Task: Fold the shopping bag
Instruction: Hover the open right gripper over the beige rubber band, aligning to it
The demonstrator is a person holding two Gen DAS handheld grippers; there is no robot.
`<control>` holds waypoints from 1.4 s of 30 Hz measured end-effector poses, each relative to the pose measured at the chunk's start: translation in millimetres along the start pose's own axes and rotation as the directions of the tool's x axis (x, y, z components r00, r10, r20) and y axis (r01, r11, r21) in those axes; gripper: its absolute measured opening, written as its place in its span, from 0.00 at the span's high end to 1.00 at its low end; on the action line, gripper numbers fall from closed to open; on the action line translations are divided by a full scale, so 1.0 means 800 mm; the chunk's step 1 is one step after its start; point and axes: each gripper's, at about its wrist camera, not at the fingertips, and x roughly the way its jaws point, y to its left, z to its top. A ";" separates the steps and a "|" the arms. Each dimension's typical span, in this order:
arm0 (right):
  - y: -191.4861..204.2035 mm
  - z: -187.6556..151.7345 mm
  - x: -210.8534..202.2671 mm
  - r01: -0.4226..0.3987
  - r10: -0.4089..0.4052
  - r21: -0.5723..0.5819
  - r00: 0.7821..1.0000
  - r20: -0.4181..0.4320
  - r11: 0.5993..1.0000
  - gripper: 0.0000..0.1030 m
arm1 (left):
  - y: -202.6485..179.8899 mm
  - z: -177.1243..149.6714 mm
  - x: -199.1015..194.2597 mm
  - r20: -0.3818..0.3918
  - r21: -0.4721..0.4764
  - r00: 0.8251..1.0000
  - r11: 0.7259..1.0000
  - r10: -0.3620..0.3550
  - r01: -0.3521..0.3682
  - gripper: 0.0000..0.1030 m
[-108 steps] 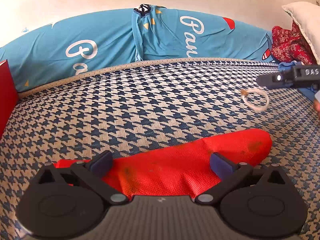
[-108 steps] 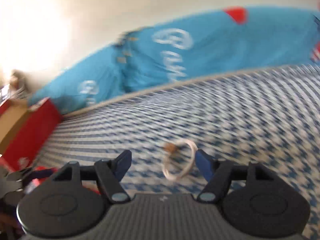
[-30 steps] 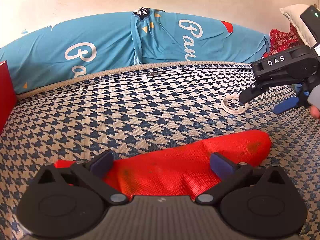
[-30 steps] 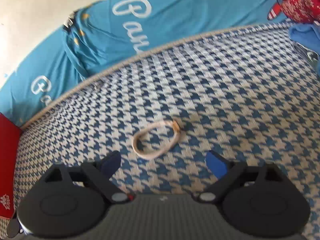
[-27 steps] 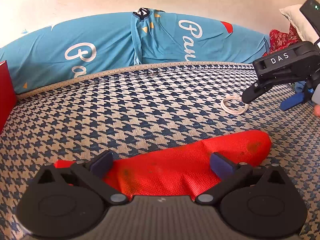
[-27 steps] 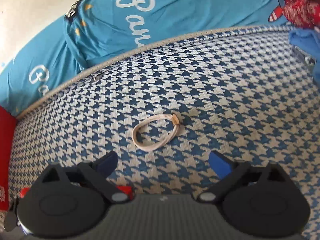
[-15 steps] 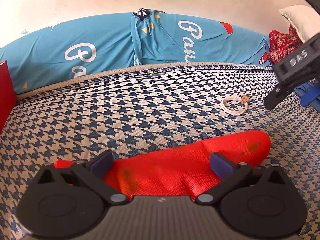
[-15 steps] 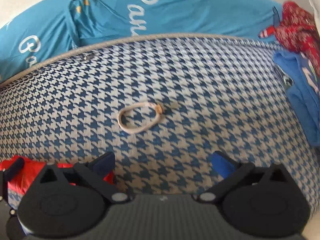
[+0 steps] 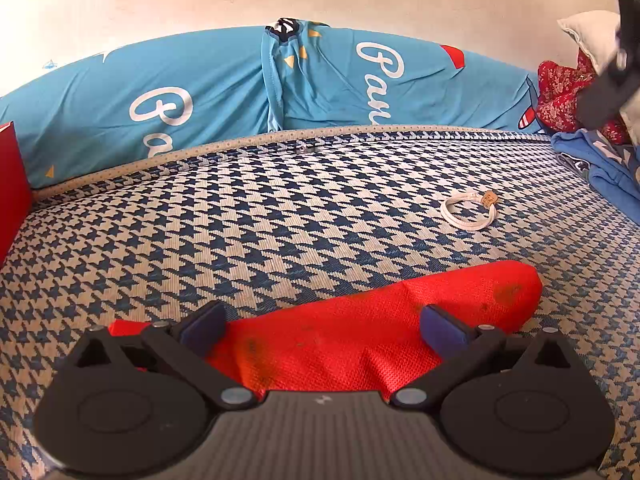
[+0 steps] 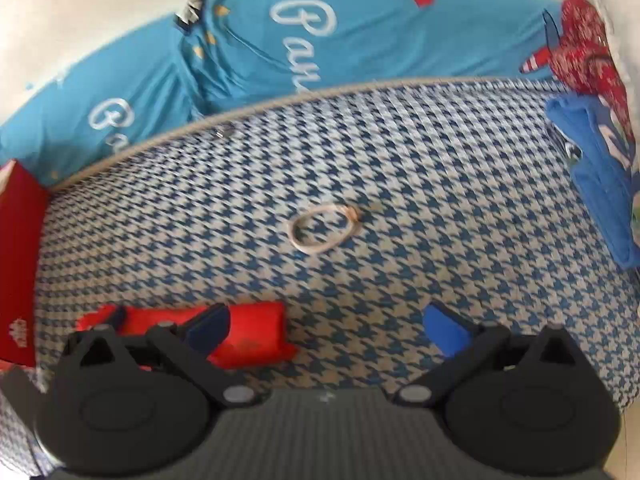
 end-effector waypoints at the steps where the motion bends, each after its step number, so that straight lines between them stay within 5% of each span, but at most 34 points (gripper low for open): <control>1: 0.002 0.000 -0.009 -0.020 0.020 0.001 1.000 0.007 1.000 0.00 | 0.000 0.000 0.000 0.002 0.001 1.000 1.000 0.000 0.000 0.00; 10: 0.024 -0.021 -0.046 -0.152 0.151 -0.060 0.988 -0.026 0.987 0.00 | -0.001 -0.001 0.000 0.005 -0.001 1.000 1.000 0.000 0.000 0.00; 20: 0.045 -0.031 -0.096 -0.252 0.257 -0.105 0.966 0.032 0.962 0.00 | -0.003 -0.002 -0.001 0.007 -0.004 1.000 1.000 0.006 -0.006 0.00; 28: 0.034 -0.029 -0.095 -0.274 0.276 -0.068 0.961 0.022 0.959 0.00 | -0.004 -0.004 0.000 0.009 -0.005 1.000 1.000 0.008 -0.008 0.00; 34: 0.017 -0.026 -0.032 -0.217 0.221 -0.059 0.973 0.063 0.974 0.00 | -0.004 -0.004 0.000 0.008 -0.006 1.000 1.000 0.008 -0.008 0.00; 42: -0.035 -0.032 0.084 -0.171 0.173 0.057 0.984 -0.034 0.984 0.00 | -0.004 -0.005 0.000 0.012 -0.004 1.000 1.000 0.010 -0.010 0.00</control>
